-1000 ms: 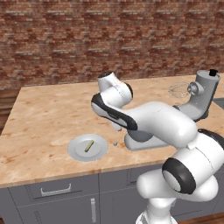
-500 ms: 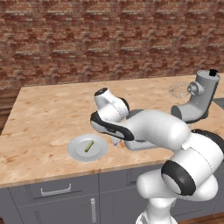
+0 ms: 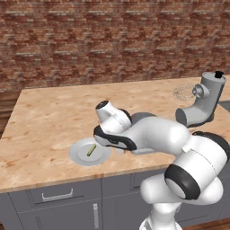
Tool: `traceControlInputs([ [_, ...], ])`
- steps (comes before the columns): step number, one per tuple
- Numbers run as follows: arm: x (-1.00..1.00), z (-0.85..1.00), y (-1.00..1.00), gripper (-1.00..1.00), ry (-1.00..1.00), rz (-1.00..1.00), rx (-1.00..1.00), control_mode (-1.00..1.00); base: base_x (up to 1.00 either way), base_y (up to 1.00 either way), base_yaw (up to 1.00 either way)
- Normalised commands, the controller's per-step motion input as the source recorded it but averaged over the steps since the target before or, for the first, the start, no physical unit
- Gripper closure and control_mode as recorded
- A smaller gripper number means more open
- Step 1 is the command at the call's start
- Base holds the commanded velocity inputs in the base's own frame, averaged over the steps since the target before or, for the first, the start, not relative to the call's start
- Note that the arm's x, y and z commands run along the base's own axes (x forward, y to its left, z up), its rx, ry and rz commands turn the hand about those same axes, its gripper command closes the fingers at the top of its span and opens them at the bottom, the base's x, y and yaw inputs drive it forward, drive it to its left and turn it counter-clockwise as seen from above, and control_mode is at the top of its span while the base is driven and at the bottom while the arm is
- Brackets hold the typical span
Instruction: Add butter and sugar cubes to the stand mixer bowl and then turn on the stand mixer to begin making frosting.
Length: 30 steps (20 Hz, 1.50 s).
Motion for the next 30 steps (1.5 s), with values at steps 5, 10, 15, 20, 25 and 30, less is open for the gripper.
traceControlInputs([
  [5,0.0,-0.21,-0.05,-1.0,0.0,0.0,0.0,-1.0,0.0,0.0,0.0],
  [10,0.09,-0.2,-0.01,-1.0,0.0,0.0,0.0,-1.0,0.0,0.0,0.0],
  [15,0.26,-0.02,0.0,-1.0,0.0,0.0,0.0,-1.0,0.0,0.0,0.0],
  [20,0.25,-0.08,0.0,-1.0,0.0,0.0,0.0,-1.0,0.0,0.0,0.0],
  [25,0.03,-0.24,0.0,-1.0,0.0,0.0,-0.02,-1.0,0.0,0.0,0.0],
  [30,0.07,-0.21,0.0,-1.0,0.0,0.0,-0.01,-1.0,0.0,0.0,0.0],
])
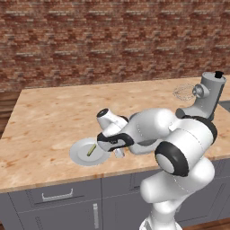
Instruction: Add butter and sugar cubes to the stand mixer bowl and then turn on the stand mixer to begin making frosting.
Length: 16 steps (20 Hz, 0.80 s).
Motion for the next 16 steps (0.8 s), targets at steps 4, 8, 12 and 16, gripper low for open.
traceControlInputs([
  [4,0.12,-0.14,0.0,-1.0,0.0,0.0,0.0,-1.0,0.0,0.0,0.0],
  [8,0.2,-0.12,0.0,-1.0,0.0,0.0,0.0,-1.0,0.0,0.0,0.0],
  [12,0.22,-0.12,0.0,-1.0,0.0,0.0,0.0,-1.0,0.0,0.0,0.0],
  [16,0.15,-0.09,0.03,-1.0,0.0,0.0,0.0,-1.0,0.0,0.0,0.0],
])
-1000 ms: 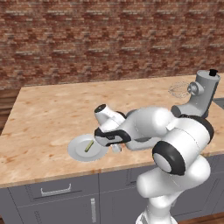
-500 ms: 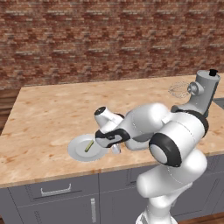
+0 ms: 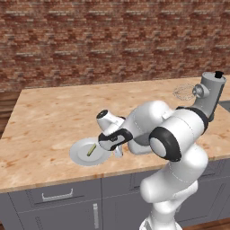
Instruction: Add butter and sugar cubes to the stand mixer bowl and then turn on the stand mixer to begin making frosting.
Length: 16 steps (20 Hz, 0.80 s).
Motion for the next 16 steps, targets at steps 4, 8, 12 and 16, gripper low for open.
traceControlInputs([
  [4,0.12,-0.07,0.08,-1.0,0.0,0.0,0.0,-1.0,0.0,0.0,0.0],
  [8,0.2,-0.06,0.04,-1.0,0.01,0.0,0.0,-1.0,0.0,0.0,0.0],
  [12,0.26,-0.17,0.0,-1.0,0.02,0.0,0.0,-1.0,0.0,0.0,0.0],
  [16,0.17,-0.23,0.01,-1.0,0.03,0.0,0.0,-1.0,0.0,0.0,0.0],
])
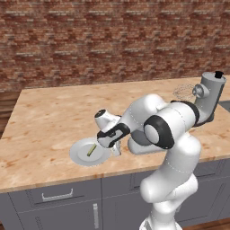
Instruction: Add butter and sugar cubes to the stand mixer bowl and then turn on the stand mixer to begin making frosting.
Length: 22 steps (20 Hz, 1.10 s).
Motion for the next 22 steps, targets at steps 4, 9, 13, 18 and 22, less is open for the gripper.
traceControlInputs([
  [4,0.13,-0.2,0.09,-1.0,0.02,0.0,0.0,-1.0,0.0,0.0,0.0],
  [9,0.05,-0.21,0.07,1.0,0.03,0.0,0.0,-1.0,0.0,0.0,0.0],
  [13,0.0,-0.06,0.03,1.0,0.0,-0.01,0.0,-1.0,0.0,0.0,0.0],
  [18,-0.07,0.11,0.0,1.0,0.0,-0.03,0.0,-1.0,0.0,0.0,0.0],
  [22,-0.35,0.8,-0.01,1.0,-0.05,-0.02,0.1,-1.0,0.0,0.0,0.0],
])
